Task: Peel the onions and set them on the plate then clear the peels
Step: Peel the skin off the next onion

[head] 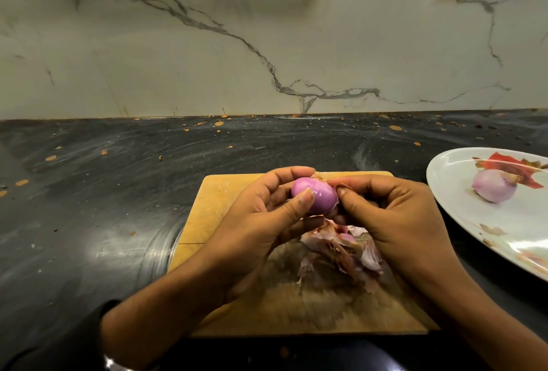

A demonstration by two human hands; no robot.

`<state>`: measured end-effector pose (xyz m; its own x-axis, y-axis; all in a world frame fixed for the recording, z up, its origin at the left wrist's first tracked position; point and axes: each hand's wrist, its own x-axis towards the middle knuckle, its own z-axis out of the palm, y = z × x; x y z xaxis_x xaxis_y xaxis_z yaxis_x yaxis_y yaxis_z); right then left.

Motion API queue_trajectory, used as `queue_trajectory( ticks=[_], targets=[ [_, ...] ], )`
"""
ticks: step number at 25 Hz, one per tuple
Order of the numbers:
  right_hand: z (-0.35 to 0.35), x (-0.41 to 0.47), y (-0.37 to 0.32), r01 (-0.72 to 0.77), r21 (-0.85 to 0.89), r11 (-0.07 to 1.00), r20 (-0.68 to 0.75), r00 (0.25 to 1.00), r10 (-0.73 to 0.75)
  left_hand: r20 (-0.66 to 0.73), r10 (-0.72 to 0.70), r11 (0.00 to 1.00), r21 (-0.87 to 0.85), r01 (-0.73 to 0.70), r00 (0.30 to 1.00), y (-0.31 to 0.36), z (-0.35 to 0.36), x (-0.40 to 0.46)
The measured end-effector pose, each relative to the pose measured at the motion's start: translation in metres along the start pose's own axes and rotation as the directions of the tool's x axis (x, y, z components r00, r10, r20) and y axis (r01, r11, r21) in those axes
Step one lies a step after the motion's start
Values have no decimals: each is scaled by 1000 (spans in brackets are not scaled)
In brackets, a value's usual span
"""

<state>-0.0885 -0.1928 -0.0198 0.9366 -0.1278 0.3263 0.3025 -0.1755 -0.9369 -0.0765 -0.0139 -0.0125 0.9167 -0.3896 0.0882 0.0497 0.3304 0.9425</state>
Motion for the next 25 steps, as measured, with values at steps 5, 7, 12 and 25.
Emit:
queue_trajectory(
  ticks=[5,7,12,25],
  targets=[
    [3,0,-4,-114,120,986,90,990,104,-20,7,999,-37,-8,1000,1,-2,1],
    [3,1,-3,-180,179,967,124,979,159,-25,4,999,-40,-5,1000,0,-3,1],
    [1,4,-2,-287,287,914,185,953,241,-43,6,999,-43,-8,999,0,-4,2],
    [-1,-2,-10,-103,-45,994,-18,995,103,11,45,990,130,-46,999,-4,-4,1]
  ],
)
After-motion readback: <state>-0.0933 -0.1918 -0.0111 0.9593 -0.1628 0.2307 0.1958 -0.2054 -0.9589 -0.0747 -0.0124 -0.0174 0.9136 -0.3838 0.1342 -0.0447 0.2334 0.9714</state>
